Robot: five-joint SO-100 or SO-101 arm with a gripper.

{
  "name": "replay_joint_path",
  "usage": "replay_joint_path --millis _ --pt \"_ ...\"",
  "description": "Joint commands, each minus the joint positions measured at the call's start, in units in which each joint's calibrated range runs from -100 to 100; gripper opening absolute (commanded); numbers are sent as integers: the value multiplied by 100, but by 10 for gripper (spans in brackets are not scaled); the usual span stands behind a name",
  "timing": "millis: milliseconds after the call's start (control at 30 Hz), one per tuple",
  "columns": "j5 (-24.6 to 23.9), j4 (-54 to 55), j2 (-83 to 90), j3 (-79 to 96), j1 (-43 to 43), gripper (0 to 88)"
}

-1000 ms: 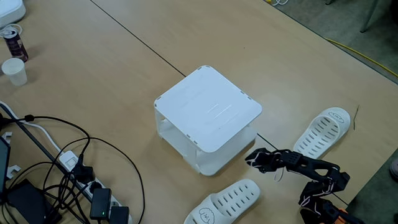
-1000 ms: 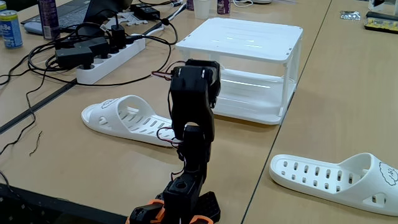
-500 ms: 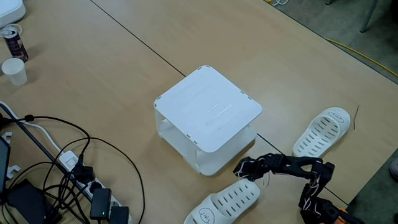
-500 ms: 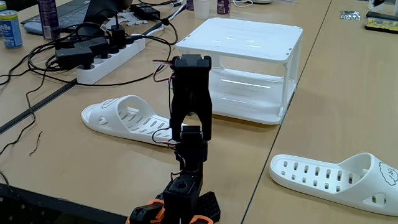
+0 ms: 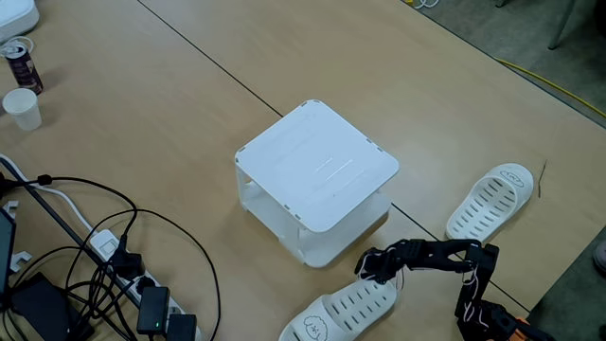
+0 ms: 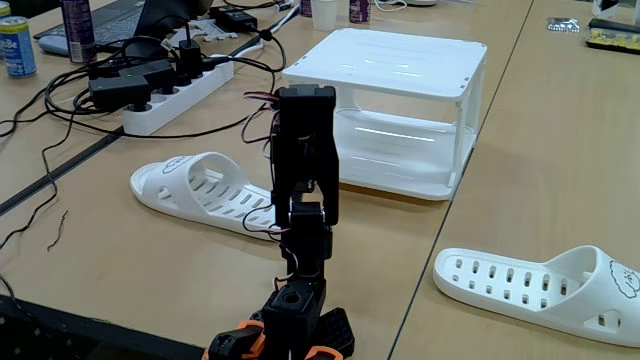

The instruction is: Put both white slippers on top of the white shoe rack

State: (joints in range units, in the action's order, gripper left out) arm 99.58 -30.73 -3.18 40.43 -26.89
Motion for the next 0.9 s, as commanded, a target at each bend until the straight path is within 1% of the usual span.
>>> replay_joint_path --millis 0,267,500,667,867 --pt "42 1 280 228 -617 7" --pt "42 1 717 1085 -1595 7" --pt "42 10 1273 1645 -2903 7" --pt "42 19 1466 1464 -3734 7" --pt "42 234 1247 580 -4391 7"
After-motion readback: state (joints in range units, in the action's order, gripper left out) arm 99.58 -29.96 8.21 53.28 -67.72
